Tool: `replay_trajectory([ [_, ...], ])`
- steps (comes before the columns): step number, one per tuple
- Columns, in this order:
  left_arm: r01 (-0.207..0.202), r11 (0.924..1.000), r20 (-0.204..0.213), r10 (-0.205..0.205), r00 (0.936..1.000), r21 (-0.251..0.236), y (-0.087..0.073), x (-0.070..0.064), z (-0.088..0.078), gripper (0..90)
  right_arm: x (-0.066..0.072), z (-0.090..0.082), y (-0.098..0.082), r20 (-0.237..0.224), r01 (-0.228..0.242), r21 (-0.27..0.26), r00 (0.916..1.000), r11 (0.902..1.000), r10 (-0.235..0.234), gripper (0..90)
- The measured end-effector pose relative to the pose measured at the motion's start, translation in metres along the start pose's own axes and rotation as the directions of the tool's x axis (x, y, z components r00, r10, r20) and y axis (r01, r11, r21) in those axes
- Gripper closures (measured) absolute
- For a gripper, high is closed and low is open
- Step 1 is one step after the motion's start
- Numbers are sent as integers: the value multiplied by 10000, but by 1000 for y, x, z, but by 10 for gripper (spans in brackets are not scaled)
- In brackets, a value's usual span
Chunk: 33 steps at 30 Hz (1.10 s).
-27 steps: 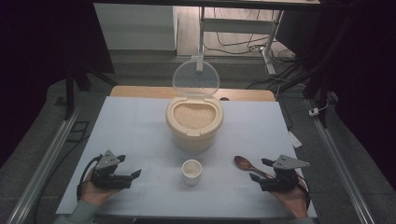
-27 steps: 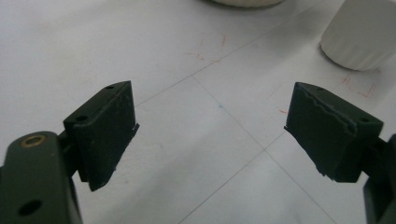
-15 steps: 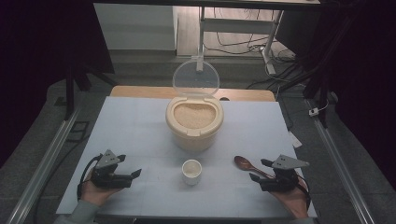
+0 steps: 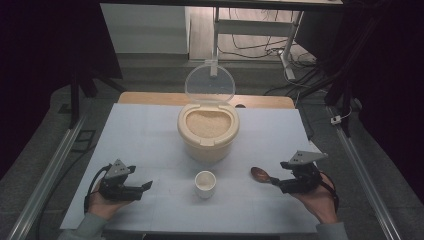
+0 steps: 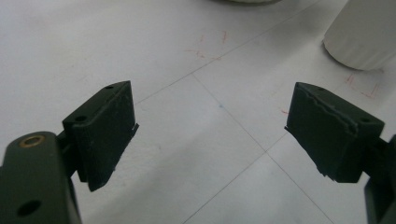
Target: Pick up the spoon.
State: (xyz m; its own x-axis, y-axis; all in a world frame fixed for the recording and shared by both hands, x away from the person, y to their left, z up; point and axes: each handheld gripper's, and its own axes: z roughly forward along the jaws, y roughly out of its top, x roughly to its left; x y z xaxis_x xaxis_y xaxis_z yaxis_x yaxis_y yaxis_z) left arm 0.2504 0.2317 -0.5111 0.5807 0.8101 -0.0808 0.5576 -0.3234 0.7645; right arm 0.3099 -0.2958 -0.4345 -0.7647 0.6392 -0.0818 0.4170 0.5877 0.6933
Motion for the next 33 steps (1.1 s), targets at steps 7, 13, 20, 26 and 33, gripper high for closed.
replay_trajectory([
  [7, -78, 10000, -28, 78, 10000, 42, -1, -1, 0, 155, -9, -8, 19, 72, 304, 467, 9995, 9984, -308, 314],
  [13, -153, 9998, -1, 153, 9999, 155, -2, -2, 2, 154, -24, -10, 13, 410, 473, 1494, 9977, 9876, -540, 325],
  [20, -139, 9998, -29, 139, 9999, 128, -3, -2, 0, 154, -31, -4, 4, 8, 444, 2421, 9989, 9692, -459, 337],
  [26, -194, 9996, 42, 193, 9998, 226, -3, -2, 2, 154, -29, 11, -3, -373, 480, 3350, 9986, 9410, -377, 355],
  [33, -189, 9994, 33, 188, 9998, 280, -5, -1, 3, 154, -30, 27, -14, -504, 610, 4249, 9978, 9032, -437, 397],
])
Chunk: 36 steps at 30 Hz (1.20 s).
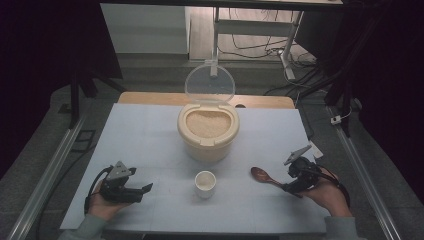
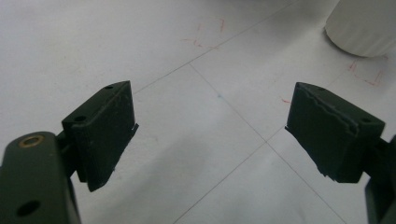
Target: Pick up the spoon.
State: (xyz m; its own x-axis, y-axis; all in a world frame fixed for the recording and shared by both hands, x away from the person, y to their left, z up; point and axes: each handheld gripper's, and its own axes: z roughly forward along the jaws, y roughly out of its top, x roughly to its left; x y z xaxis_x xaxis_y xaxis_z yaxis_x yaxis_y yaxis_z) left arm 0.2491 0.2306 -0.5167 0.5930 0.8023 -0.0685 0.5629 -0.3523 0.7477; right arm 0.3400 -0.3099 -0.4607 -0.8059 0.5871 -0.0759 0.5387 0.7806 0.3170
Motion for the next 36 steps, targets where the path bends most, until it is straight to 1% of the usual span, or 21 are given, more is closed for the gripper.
replay_trajectory([
  [8, -85, 9999, -9, 85, 10000, 80, 0, -1, 1, 154, 1, 14, 0, -43, 160, 668, 9999, 9976, -158, 460],
  [12, -92, 9999, -46, 93, 9999, 106, -1, 0, 1, 154, -1, 18, -4, -141, 117, 972, 9998, 9952, -103, 505],
  [13, -92, 9999, -54, 93, 9999, 115, -1, 0, 1, 154, -2, 19, -5, -104, 100, 997, 9999, 9950, -90, 514],
  [18, -109, 9999, -33, 110, 9999, 133, -1, 0, 2, 154, -3, 21, -5, -363, 123, 1139, 9993, 9934, -83, 617],
  [21, -127, 9998, -30, 128, 9999, 133, -1, 0, 1, 154, -4, 24, -5, -316, 197, 1317, 9994, 9911, -157, 665],
  [23, -136, 9998, -35, 136, 9999, 132, -1, 0, 1, 154, -3, 24, -4, -420, 189, 1289, 9990, 9915, -136, 707],
  [25, -142, 9998, -41, 143, 9999, 136, -1, 0, 1, 154, -3, 25, -3, -367, 191, 1366, 9992, 9904, -142, 733],
  [27, -143, 9998, -42, 144, 9999, 146, -1, 0, 1, 154, -2, 26, -2, -415, 303, 1437, 9988, 9892, -245, 773],
  [28, -137, 9998, -49, 137, 9999, 164, -1, -1, 2, 154, -1, 26, -1, -428, 415, 1462, 9984, 9884, -356, 778],
  [32, -159, 9997, -62, 160, 9999, 164, -1, -1, 1, 154, 0, 25, -1, -401, 560, 1495, 9979, 9872, -506, 784],
  [33, -155, 9997, -70, 156, 9999, 164, -1, -1, 1, 154, 0, 25, -2, -379, 654, 1394, 9974, 9881, -607, 785],
  [34, -155, 9997, -70, 156, 9999, 164, -1, -1, 1, 153, 0, 25, -2, -379, 654, 1394, 9974, 9881, -607, 785],
  [35, -147, 9998, -84, 148, 9999, 153, -1, 0, 1, 153, 0, 24, -4, -382, 736, 1253, 9969, 9894, -694, 785],
  [36, -145, 9998, -88, 147, 9999, 159, -1, 0, 1, 154, 0, 23, -4, -428, 696, 1128, 9970, 9912, -652, 785],
])
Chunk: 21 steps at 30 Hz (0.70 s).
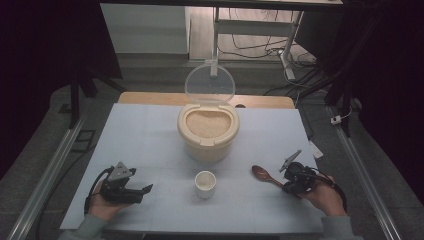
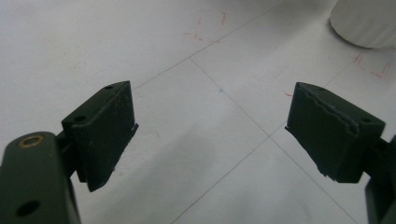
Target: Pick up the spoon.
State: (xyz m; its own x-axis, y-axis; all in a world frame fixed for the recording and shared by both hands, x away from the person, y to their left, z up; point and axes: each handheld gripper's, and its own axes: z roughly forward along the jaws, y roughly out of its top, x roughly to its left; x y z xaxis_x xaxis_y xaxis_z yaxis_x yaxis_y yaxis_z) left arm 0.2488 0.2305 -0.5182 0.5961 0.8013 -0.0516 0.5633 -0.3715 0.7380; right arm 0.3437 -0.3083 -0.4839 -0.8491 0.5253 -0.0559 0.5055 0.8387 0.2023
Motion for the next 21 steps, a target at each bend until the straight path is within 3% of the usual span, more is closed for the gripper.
replay_trajectory([
  [12, 4, 10000, -24, -4, 10000, 10, 0, 0, 0, 154, 5, -27, -1, 93, 242, -1355, 9997, 9905, -231, 785],
  [21, 53, 10000, -4, -53, 10000, 10, 0, 1, 0, 154, 21, -54, 8, 230, 1007, -2485, 9949, 9634, -981, 785],
])
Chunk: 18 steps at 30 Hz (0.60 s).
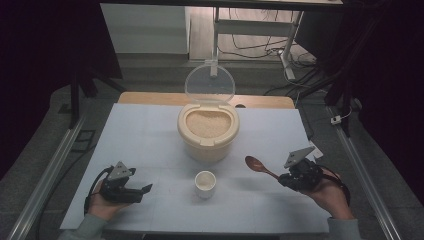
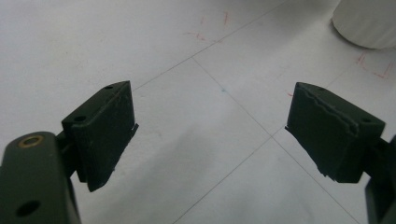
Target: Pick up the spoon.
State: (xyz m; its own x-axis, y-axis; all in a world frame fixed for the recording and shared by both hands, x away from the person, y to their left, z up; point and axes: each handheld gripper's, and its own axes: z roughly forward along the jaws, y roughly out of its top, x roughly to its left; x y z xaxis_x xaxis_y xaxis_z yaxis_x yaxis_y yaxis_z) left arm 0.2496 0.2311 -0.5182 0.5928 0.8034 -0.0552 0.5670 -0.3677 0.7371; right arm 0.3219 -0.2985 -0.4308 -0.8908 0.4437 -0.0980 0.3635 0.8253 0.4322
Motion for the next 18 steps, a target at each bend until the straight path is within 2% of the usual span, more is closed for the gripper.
replay_trajectory([
  [7, 41, 10000, 20, -41, 10000, 10, 0, 0, 0, 153, 15, -12, 17, -261, 829, -856, 9960, 9929, -854, 785],
  [13, 66, 10000, 30, -66, 10000, 24, 0, 1, 1, 153, 28, -12, 33, -494, 1245, -1140, 9902, 9856, -1308, 784],
  [18, 75, 10000, 33, -75, 10000, 5, 1, 0, 0, 153, 34, -6, 42, -624, 1507, -1152, 9854, 9818, -1585, 785],
])
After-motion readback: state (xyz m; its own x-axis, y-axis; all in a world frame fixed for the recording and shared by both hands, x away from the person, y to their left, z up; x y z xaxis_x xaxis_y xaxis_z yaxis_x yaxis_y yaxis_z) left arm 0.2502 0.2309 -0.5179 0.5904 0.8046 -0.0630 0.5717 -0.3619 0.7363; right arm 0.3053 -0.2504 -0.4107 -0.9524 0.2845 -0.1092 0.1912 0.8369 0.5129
